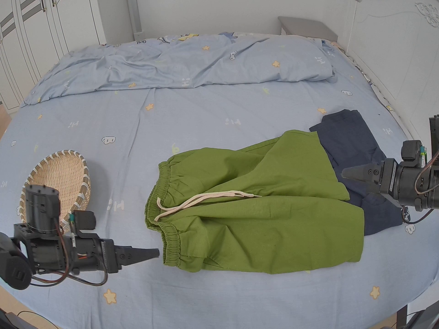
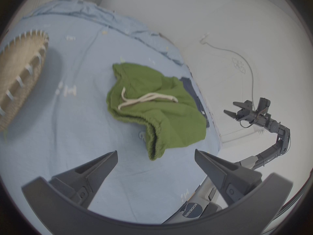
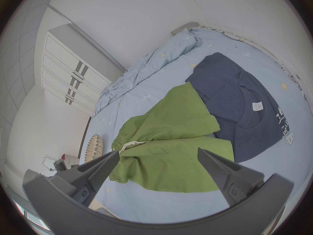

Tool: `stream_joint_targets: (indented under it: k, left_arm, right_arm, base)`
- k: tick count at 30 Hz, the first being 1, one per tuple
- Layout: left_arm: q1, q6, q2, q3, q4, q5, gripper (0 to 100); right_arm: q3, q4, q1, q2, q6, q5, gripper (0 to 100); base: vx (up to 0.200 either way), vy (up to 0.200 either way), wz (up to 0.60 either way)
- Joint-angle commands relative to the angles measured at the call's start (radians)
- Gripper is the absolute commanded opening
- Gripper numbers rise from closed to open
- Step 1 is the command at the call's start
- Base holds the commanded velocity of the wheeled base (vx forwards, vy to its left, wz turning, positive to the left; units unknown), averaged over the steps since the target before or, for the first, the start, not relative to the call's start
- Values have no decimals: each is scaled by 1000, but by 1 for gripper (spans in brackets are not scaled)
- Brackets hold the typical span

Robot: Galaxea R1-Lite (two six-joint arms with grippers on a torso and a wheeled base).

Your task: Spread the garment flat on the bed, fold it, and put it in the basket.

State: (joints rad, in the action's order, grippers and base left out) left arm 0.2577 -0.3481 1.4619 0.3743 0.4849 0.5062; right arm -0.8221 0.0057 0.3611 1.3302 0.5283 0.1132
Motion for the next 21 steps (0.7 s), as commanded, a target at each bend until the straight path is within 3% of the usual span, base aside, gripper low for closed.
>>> stream_joint_targets:
  k: [1, 10, 15, 19, 20, 21]
  left_arm:
    - [63, -6, 219, 11, 43, 17, 100]
    - [97, -19, 365, 49, 156, 2, 100]
    - [106, -45, 428, 41, 313, -86, 100]
    - [123, -147, 431, 34, 402, -94, 100]
    - [123, -147, 431, 34, 403, -94, 0]
    - [123, -152, 431, 34, 414, -94, 0]
  right_arm:
    - [47, -29, -19, 10, -28, 2, 100]
    - [57, -46, -17, 1, -27, 0, 100]
    - [58, -59, -27, 12, -21, -3, 100]
    - [58, -61, -28, 12, -19, 0, 100]
    - [58, -61, -28, 12, -19, 0, 100]
    - [58, -61, -30, 12, -19, 0, 100]
  base:
    - [0, 0, 0]
    - [0, 0, 0]
    - [0, 0, 0]
    - [0, 0, 0]
    - [0, 0, 0]
    - [0, 0, 0]
